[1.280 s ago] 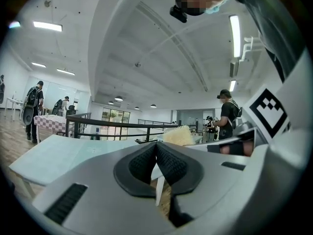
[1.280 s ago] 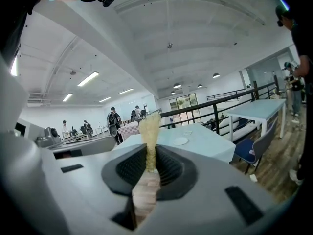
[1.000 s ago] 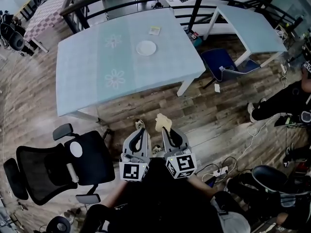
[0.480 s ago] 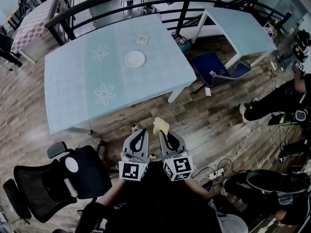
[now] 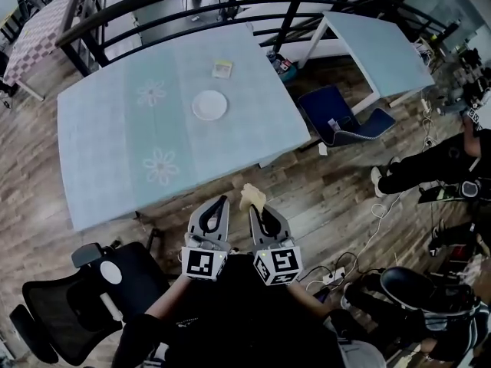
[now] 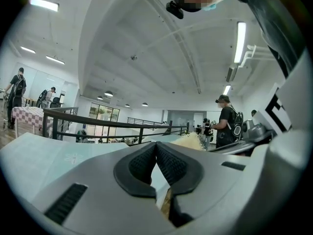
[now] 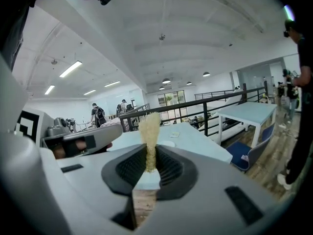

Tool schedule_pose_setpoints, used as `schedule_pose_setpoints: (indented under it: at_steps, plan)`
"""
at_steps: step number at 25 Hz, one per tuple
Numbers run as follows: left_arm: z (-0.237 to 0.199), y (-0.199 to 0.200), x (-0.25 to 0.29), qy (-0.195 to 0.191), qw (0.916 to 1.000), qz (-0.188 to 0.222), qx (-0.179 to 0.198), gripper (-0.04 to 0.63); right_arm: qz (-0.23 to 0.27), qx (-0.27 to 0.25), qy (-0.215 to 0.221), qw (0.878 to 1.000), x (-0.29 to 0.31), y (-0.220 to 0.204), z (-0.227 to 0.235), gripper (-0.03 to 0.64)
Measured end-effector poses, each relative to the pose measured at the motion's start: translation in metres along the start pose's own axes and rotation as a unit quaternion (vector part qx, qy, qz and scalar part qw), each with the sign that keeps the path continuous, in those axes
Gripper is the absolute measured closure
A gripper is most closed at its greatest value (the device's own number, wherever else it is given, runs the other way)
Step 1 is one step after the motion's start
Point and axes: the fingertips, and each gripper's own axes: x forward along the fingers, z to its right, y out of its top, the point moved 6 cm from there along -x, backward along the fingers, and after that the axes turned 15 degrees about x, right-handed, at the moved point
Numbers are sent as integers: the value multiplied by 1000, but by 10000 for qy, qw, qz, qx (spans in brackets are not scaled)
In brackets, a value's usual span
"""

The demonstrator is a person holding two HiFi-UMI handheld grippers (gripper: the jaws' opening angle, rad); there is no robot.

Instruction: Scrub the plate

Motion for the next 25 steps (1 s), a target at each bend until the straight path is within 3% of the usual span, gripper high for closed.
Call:
schedule_pose_setpoints:
  at_steps: [15, 25]
  plan:
    - [-114, -7, 81, -189, 9998, 52, -31, 583, 72, 146, -252, 9996, 125, 49, -17, 565]
    - [-151, -6, 110, -131, 9998, 138, 15, 583, -83, 251, -294, 9992, 164, 56, -17, 565]
